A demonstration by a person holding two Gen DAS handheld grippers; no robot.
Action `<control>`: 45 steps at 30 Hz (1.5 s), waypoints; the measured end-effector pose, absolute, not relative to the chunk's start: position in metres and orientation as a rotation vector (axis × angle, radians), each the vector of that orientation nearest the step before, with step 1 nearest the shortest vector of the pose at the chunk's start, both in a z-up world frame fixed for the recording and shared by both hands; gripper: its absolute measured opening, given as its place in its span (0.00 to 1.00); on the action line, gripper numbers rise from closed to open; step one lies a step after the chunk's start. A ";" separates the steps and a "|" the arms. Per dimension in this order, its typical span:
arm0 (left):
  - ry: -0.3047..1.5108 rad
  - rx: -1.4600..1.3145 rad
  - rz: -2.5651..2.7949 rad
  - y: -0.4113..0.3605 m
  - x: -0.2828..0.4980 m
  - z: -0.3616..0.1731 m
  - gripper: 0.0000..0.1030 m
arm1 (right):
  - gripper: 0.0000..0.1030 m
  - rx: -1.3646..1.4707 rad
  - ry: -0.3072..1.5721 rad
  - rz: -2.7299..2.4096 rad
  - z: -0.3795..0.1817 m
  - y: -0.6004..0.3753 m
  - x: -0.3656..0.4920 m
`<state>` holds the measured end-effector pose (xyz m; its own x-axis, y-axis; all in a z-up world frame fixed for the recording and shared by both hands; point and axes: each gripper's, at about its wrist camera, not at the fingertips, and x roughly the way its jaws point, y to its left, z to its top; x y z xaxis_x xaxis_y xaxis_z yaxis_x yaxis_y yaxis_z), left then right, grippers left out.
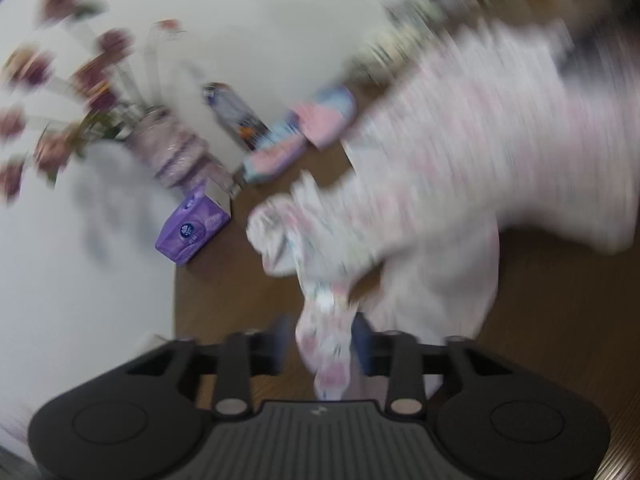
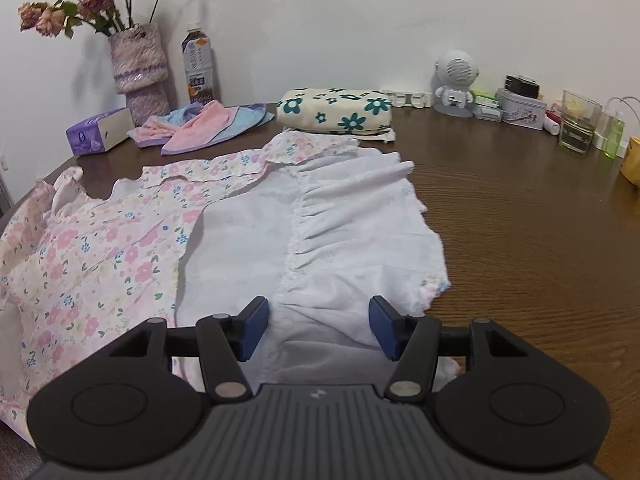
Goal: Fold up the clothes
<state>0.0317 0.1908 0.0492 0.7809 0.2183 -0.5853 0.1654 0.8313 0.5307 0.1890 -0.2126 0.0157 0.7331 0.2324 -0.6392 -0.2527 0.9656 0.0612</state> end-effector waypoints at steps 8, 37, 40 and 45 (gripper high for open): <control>0.822 0.357 -0.056 0.204 0.063 0.043 0.08 | 0.58 -0.017 0.685 0.276 0.016 -0.216 0.185; 0.926 0.112 0.062 0.264 0.068 0.048 0.12 | 0.68 -0.092 0.677 0.290 0.007 -0.208 0.183; 0.918 0.086 0.062 0.268 0.064 0.053 0.17 | 0.69 -0.092 0.675 0.291 0.007 -0.209 0.183; 0.831 0.037 0.070 0.270 0.078 0.073 0.38 | 0.70 -0.092 0.673 0.296 0.006 -0.213 0.184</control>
